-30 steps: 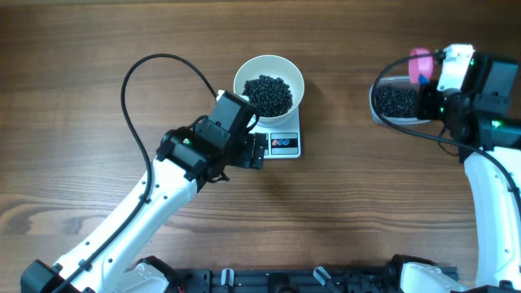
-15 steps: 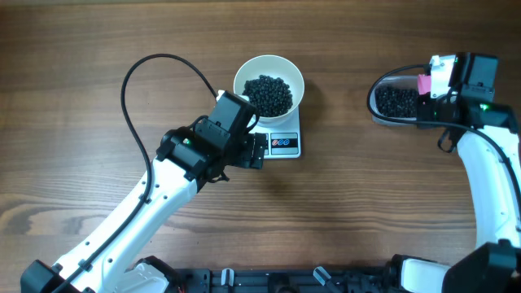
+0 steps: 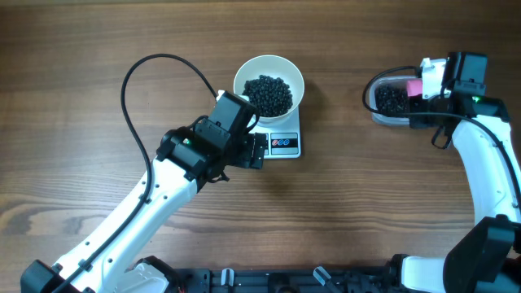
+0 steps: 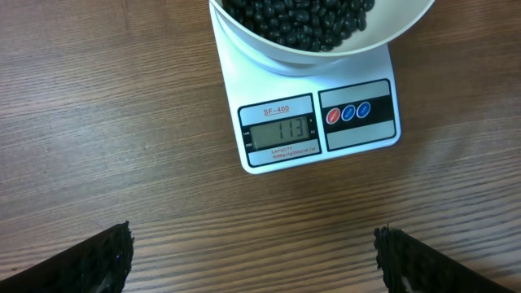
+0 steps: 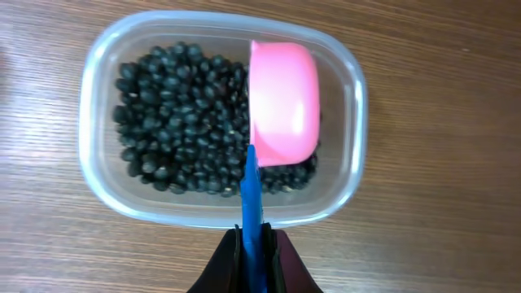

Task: Scoop item into bowl and weigh 150g on scale

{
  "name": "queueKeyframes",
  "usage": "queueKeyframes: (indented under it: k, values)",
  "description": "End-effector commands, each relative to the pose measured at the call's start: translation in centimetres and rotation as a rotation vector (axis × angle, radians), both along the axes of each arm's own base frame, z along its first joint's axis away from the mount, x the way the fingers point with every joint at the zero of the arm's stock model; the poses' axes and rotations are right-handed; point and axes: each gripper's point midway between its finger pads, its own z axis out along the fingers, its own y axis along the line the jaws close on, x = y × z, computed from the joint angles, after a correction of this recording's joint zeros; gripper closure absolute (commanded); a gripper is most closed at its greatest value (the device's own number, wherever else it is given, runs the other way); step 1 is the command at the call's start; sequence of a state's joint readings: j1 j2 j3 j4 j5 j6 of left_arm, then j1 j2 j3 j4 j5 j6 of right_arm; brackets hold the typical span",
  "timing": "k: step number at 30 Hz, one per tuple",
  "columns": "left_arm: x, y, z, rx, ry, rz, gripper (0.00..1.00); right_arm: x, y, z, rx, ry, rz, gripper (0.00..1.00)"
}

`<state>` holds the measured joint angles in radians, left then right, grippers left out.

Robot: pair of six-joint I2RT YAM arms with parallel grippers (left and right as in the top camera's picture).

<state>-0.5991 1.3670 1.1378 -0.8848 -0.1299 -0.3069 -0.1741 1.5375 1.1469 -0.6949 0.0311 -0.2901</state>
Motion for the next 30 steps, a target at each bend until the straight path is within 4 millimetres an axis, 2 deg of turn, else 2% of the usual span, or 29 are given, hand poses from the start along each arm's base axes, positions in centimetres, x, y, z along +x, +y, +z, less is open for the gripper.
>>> queueKeyframes:
  k: [1, 7, 12, 17, 30]
  values:
    - [0.0, 0.2, -0.5, 0.009, 0.010, -0.008, 0.00, 0.4, 1.3, -0.4, 0.085, -0.005, 0.007, 0.96]
    - [0.0, 0.2, -0.5, 0.009, 0.010, -0.008, 0.00, 0.5, 3.2, -0.4, 0.184, -0.009, 0.051, 0.96]
    - [0.0, 0.2, -0.5, 0.009, 0.010, -0.008, 0.00, 0.3, 3.5, -0.4, 0.200, -0.005, 0.059, 0.96]
    - [0.0, 0.2, -0.5, 0.009, 0.010, -0.008, 0.00, -0.1, 4.9, -0.4, 0.269, 0.008, 0.100, 0.96]
    - [0.0, 0.2, -0.5, 0.009, 0.010, -0.008, 0.00, -1.0, 5.6, -0.7, 0.288, 0.042, 0.153, 0.96]
